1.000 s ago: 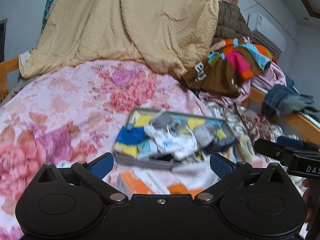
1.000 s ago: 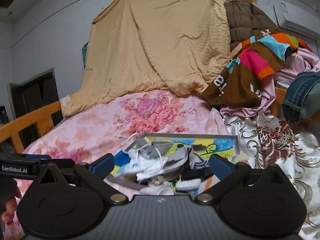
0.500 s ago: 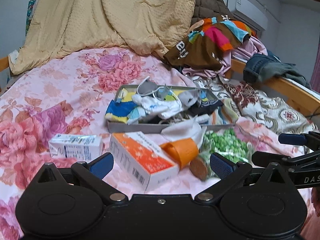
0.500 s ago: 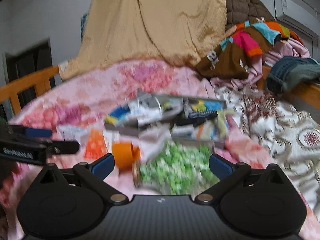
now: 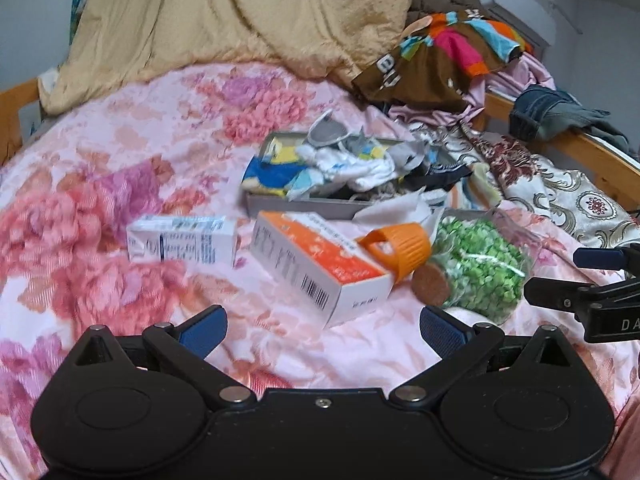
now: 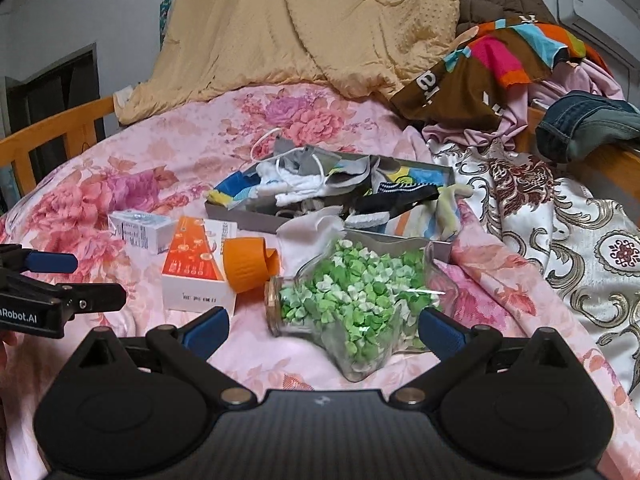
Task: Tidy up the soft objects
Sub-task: 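Move both grippers back toward the orange piece and white tissue, then grasp the orange silicone piece with the left gripper while the right gripper grasps the white tissue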
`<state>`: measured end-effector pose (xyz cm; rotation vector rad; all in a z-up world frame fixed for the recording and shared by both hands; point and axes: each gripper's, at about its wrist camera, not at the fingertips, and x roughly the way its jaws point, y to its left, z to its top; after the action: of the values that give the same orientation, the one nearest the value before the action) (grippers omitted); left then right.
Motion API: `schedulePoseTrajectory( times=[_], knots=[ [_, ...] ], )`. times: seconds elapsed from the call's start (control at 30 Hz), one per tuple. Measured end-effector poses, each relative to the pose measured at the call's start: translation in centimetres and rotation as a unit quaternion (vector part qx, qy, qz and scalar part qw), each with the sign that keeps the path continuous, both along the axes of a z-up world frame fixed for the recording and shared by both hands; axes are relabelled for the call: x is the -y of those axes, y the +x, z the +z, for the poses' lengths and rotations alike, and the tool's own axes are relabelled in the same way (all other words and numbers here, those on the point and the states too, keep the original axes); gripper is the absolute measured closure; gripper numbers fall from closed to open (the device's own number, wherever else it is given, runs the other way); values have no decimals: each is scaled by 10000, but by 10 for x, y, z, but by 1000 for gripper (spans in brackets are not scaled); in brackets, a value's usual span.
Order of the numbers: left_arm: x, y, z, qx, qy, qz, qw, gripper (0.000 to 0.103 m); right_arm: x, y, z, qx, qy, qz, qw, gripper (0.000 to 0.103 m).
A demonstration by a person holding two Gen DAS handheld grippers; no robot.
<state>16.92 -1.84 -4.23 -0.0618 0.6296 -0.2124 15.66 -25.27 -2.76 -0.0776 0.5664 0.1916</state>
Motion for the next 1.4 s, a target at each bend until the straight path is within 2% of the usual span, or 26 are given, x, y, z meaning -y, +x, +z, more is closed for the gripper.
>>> schedulePoseTrajectory(
  times=[0.5, 0.7, 0.83, 0.93, 1.2, 1.3, 1.4],
  knots=[
    [-7, 20, 0, -212, -43, 102, 9997, 1, -13, 8, -3, 193, -239, 90, 9995, 0],
    [2, 29, 3, -172, 98, -143, 9997, 1, -6, 13, -2, 218, -128, -68, 9997, 0],
    [5, 36, 3, -220, -86, -292, 9993, 1, -1, 17, -1, 218, 18, -147, 9997, 0],
    [12, 43, 4, -161, -69, -474, 9987, 1, 2, 22, 1, 283, 66, -192, 9994, 0],
    [39, 60, 8, 105, 442, -1051, 9934, 1, 12, 68, 14, 433, 318, 33, 9986, 0],
    [48, 69, 9, 183, 467, -1298, 9903, 1, 16, 96, 20, 233, 434, 103, 9987, 0],
    [53, 78, 9, 222, 401, -1456, 9883, 1, 23, 122, 21, -73, 853, 33, 9963, 0]
  ],
)
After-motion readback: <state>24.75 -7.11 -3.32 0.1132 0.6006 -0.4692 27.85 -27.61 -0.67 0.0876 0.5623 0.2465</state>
